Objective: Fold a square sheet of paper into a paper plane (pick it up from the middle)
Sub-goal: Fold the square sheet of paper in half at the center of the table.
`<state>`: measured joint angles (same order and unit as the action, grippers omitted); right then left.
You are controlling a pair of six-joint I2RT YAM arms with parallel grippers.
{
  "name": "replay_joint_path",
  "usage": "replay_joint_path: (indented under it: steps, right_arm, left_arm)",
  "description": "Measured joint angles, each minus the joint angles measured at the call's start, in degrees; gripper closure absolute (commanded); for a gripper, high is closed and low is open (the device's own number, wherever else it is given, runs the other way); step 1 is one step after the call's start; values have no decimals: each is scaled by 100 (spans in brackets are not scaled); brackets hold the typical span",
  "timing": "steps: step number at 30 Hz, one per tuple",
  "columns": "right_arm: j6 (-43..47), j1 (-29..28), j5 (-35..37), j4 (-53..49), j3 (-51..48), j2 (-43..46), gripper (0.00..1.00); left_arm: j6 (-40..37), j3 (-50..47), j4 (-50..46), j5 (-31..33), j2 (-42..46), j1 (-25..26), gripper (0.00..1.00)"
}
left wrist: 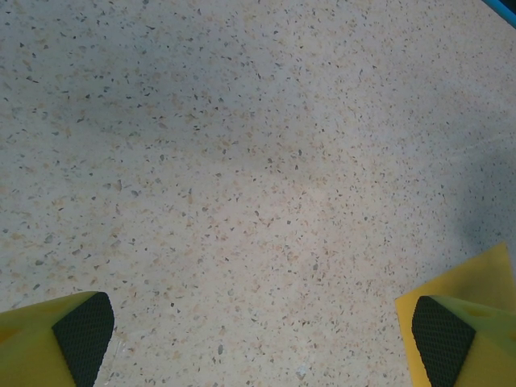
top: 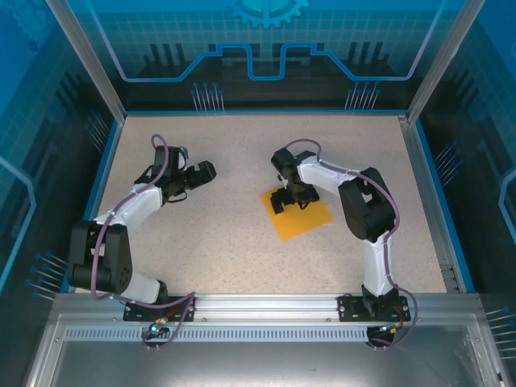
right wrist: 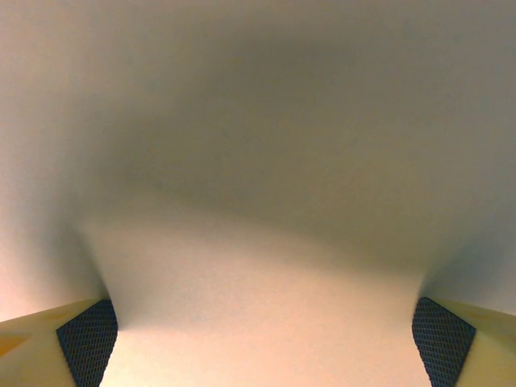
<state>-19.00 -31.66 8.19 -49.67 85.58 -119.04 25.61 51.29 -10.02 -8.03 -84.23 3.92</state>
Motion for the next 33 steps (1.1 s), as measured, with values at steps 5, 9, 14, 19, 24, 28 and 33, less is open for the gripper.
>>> replay_joint_path:
  steps: [5,9,14,19,24,28,33]
  right_arm:
    - [-2,63,-114,4,-4,-22,4]
    - [-2,63,-114,17,-13,-24,5]
    - [-2,63,-114,24,-26,-24,8]
    - [-2,79,-109,42,-39,-24,11]
    - [-2,90,-114,42,-39,-22,16]
    - [0,96,-140,52,-48,-7,22]
    - [-20,107,-267,127,-144,76,47]
  left_arm:
    - [0,0,0,0,0,0,1]
    - [0,0,0,0,0,0,2]
    - [0,0,0,0,0,0,1]
    - [0,0,-2,0,0,2,2]
    - [0,0,-2,0,0,0,1]
    - [0,0,-2,0,0,0,1]
    - [2,0,-2,0,0,0,2]
